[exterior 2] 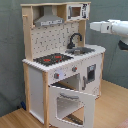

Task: Play with the kitchen

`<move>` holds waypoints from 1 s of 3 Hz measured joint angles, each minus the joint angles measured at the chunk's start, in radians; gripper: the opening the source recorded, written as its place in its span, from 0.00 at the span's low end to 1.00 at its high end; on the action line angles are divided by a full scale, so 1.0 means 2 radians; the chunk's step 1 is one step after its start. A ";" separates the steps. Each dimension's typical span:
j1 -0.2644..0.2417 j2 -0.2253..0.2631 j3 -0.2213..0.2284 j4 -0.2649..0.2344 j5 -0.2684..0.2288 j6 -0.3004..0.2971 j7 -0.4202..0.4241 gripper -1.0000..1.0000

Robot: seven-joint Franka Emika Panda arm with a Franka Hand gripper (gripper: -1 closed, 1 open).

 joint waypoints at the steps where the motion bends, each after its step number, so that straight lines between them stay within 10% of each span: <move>1: -0.038 0.024 0.005 0.014 0.000 0.038 -0.005 1.00; 3: -0.106 0.080 0.022 0.069 0.000 0.084 -0.017 1.00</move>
